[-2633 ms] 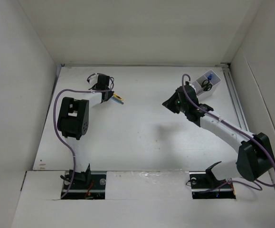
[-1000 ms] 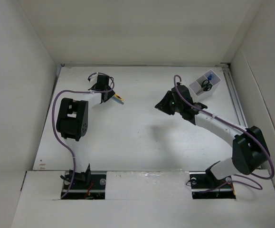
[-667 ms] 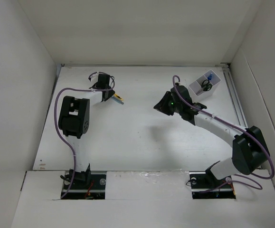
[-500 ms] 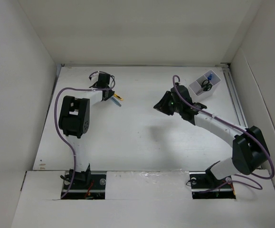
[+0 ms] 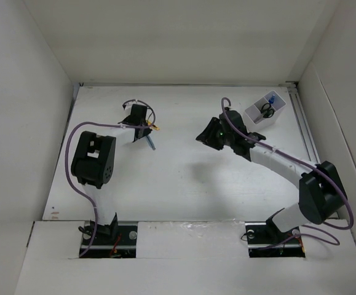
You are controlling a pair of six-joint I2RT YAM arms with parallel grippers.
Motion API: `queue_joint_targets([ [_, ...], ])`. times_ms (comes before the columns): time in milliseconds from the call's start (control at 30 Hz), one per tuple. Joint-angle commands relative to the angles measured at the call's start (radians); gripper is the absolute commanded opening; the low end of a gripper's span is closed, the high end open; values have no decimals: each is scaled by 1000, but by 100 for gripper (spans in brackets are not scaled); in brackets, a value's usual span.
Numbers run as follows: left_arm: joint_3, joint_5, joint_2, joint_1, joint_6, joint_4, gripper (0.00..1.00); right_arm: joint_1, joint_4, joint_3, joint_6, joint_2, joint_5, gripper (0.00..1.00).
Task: Sort the stationery into containers
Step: Pick up the pen from the center of the board.
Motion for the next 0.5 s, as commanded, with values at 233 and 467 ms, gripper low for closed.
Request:
queue_joint_targets([
  [233, -189, 139, -144, -164, 140, 61, 0, 12, 38, 60, -11, 52, 4, 50],
  [467, -238, 258, -232, -164, 150, 126, 0, -9, 76, 92, 21, 103, -72, 55],
])
